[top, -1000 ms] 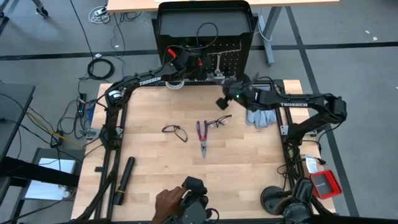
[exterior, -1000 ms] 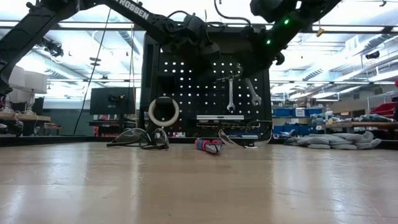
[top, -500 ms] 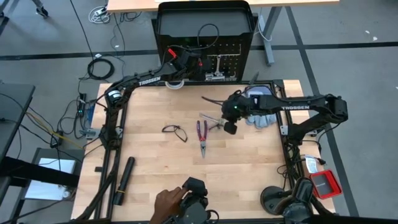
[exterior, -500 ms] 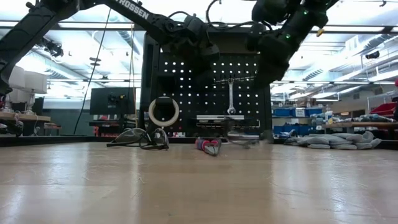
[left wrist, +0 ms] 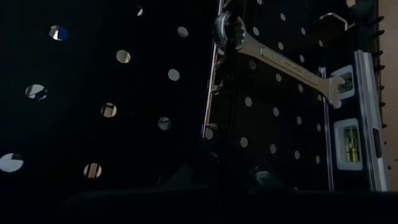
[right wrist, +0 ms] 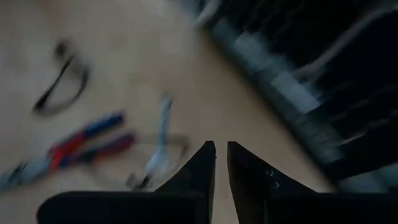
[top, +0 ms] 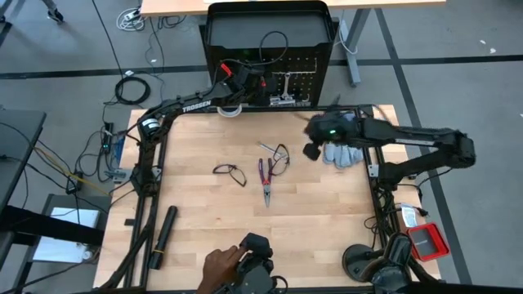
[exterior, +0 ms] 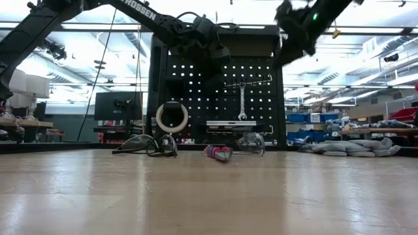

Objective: Hang tools onto peg board
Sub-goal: Assemble the black pegboard

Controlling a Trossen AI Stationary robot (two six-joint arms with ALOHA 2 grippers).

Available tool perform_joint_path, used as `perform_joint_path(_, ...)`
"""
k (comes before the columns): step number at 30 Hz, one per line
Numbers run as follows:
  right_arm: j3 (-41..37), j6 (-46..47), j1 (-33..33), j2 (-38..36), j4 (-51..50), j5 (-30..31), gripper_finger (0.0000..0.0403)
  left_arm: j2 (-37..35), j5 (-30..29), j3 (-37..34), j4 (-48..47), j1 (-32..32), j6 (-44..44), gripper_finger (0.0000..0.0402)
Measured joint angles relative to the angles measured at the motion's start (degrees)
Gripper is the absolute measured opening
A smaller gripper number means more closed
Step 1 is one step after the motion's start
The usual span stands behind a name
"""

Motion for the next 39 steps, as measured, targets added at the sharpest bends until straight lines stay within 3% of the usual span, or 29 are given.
perform_joint_path(5, 0.1, 0.2, -0.5, -5.6, 3.2, 15.7, 0.0053, 0.0, 0.0, 0.0, 0.3, 0.0, -0.1, 0.0007)
perform_joint_path(7, 0.1, 1.9, -1.2, -5.8, 4.5, 18.5, 0.0054, 0.0, 0.0, 0.0, 0.2, -0.1, -0.1, 0.0007)
perform_joint_path(17, 0.0, 2.0, -2.4, 0.9, 6.1, 18.0, 0.0056, 0.0, -1.5, 0.0, -2.0, -0.3, -1.3, 0.0008)
perform_joint_path(22, 0.0, 1.1, -3.1, 3.9, 8.8, 25.9, 0.0056, 0.0, -1.8, 0.0, -2.1, -0.3, -1.4, 0.0008)
perform_joint_path(26, -0.1, -9.3, -4.8, 7.2, 16.8, 26.2, 0.0057, 0.0, -2.1, 0.0, -1.6, -0.3, -1.6, 0.0008)
perform_joint_path(32, -6.3, -28.9, -8.4, 9.9, 39.3, 21.2, 0.006, 0.0, -2.1, 0.0, -1.4, -0.4, -1.7, 0.0008)
perform_joint_path(36, -8.4, -30.8, -11.6, 9.8, 46.9, 21.1, 0.0062, 0.0, -2.1, -0.1, -1.4, -0.4, -1.7, 0.0008)
perform_joint_path(39, -8.5, -26.9, -13.8, 9.8, 48.9, 20.5, 0.0072, 0.0, -1.9, 0.0, -1.4, -0.4, -1.8, 0.0008)
